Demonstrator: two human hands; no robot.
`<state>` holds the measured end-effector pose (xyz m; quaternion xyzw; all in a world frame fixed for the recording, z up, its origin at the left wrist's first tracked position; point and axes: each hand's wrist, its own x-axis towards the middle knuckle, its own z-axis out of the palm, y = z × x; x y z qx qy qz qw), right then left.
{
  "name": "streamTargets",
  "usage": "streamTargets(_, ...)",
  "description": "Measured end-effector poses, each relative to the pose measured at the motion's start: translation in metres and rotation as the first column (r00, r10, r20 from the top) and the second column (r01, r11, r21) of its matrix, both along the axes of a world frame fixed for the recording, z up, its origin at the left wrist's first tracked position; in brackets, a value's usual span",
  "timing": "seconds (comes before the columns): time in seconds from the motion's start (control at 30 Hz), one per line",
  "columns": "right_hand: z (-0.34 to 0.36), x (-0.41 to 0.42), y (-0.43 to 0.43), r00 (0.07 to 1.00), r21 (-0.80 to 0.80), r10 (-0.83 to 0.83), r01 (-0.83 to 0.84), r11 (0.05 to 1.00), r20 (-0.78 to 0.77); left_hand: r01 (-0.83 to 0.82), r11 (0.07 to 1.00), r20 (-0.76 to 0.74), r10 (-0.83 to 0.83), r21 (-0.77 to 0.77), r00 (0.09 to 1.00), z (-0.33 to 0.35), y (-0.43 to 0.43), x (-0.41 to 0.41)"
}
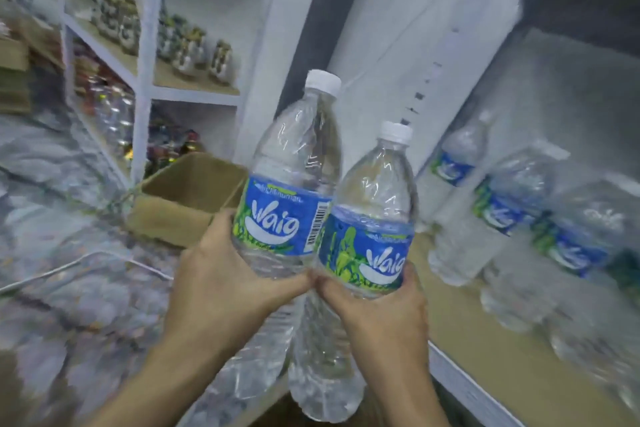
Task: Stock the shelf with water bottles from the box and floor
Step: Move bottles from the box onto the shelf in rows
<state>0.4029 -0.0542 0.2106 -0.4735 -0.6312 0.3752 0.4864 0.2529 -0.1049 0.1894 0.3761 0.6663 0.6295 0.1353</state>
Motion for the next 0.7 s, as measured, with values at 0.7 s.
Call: streamTargets(0.7, 0.053, 0.210, 0.111, 0.916, 0.177, -0.392, 0.401, 0.899, -0.087, 0.274, 0.941, -0.114, -0.255, 0.200, 0.960, 0.036, 0.229, 0.164)
